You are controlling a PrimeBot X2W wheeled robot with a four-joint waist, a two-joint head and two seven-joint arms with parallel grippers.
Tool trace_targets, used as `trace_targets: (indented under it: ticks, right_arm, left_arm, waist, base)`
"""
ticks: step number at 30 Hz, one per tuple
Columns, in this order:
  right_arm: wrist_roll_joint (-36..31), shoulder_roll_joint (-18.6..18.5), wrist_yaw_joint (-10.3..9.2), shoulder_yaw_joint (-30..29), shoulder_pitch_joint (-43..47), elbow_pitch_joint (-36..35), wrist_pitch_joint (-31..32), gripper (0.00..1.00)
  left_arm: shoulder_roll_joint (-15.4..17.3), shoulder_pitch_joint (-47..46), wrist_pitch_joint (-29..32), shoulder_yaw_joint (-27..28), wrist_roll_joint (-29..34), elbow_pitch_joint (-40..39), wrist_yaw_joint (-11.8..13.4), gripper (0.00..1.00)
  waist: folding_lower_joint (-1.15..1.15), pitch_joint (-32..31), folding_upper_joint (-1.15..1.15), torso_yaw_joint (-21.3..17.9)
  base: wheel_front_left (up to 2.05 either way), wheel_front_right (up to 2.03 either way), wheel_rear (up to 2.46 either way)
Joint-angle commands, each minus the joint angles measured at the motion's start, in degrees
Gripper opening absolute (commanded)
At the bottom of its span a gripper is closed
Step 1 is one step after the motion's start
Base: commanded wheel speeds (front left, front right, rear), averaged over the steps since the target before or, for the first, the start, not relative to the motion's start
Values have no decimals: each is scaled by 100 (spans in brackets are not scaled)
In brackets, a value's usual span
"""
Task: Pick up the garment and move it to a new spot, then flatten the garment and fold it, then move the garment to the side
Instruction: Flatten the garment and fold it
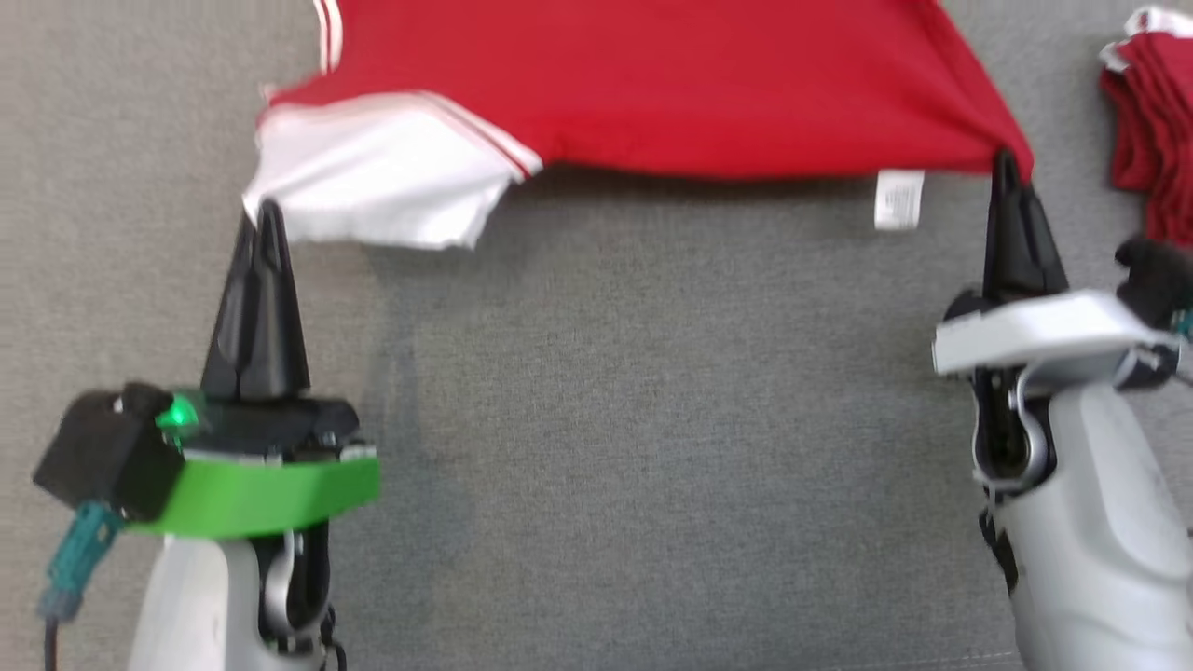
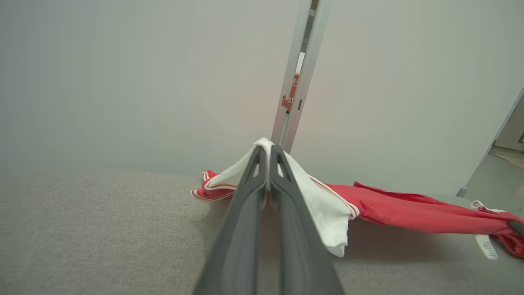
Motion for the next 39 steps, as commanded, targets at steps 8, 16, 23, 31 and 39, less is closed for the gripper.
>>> trace_targets:
  ticks: [8,16,23,31,39]
  right_arm:
    - [264,55,0,-9,1711,-955,-19,0]
    - [209,80,0,-107,2980,-1707,117,0]
    - [409,82,0,-188,3306,-1436,162,0]
    - [458,83,0,-74,2995,-865,101,0]
    - [473,82,0,106,2466,-531,44,0]
  left_arm:
    - [-60,1441,-18,-191,51,-716,200,0]
    - [-52,2229,137,-429,-37,-941,276,0]
    - [8,2533,259,-485,-96,-462,313,0]
    - [-15,2295,210,-538,-230,42,270,0]
    - [30,1475,117,-485,-188,563,206,0]
  waist:
    - [0,-1724,0,55]
    - [0,-2036,0,64]
    - [0,-2028,0,6]
    - [0,-1797,0,-22]
    - [0,-1410,0,-93]
  base:
    - [0,0,0]
    - [0,0,0]
    - [0,0,0]
    - [0,0,0]
    - [0,0,0]
